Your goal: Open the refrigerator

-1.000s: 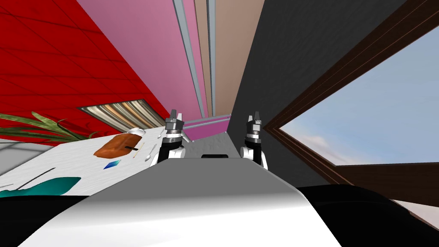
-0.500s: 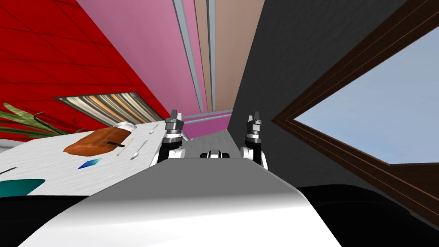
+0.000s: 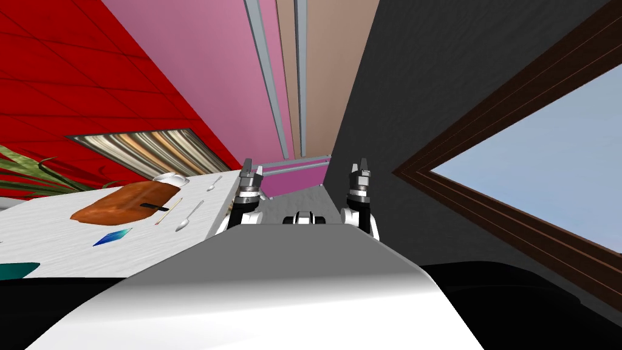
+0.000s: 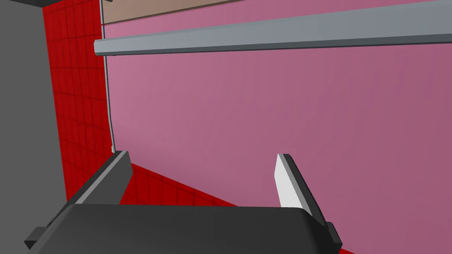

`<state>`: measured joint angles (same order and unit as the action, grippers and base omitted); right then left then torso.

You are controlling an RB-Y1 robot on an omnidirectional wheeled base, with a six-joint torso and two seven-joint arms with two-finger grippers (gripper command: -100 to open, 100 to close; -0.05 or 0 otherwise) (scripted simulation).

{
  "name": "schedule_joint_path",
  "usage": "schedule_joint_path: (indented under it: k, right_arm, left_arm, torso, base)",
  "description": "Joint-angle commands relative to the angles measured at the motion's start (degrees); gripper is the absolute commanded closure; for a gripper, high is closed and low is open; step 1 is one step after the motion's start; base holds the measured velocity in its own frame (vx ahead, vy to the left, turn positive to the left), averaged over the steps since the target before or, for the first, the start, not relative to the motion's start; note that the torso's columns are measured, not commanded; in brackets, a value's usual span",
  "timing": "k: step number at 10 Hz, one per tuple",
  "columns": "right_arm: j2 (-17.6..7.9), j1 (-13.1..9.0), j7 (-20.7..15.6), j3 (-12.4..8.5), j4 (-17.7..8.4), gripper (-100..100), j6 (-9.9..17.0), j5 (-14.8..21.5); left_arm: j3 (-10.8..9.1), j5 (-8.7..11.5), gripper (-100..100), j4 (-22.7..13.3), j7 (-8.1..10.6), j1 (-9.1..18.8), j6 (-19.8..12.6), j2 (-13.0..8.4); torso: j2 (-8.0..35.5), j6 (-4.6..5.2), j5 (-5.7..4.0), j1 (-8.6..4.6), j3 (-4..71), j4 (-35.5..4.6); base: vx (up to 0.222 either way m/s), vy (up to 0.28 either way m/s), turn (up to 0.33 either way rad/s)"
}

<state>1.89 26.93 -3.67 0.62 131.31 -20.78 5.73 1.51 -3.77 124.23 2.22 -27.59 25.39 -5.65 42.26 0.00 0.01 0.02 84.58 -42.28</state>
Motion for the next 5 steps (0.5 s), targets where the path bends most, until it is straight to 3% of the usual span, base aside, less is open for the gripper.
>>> schedule_joint_path:
  k: [1,5]
  right_arm:
    - [0.0,0.0,0.0,0.0,0.0,0,0.0,0.0]
    - [0.0,0.0,0.0,0.0,0.0,0,0.0,0.0]
  left_arm:
    - [-0.2,0.2,-100,-3.7,-0.16,1.0,1.8,-0.5]
    - [-0.89,0.8,-100,-10.4,-0.15,2.3,5.7,-1.6]
  torso:
    - [0.1,0.0,-0.01,-0.04,-0.1,0.0]
    - [0.0,0.0,0.0,0.0,0.0,0.0]
  base:
    - [0.046,0.007,0.013]
    - [0.074,0.008,0.018]
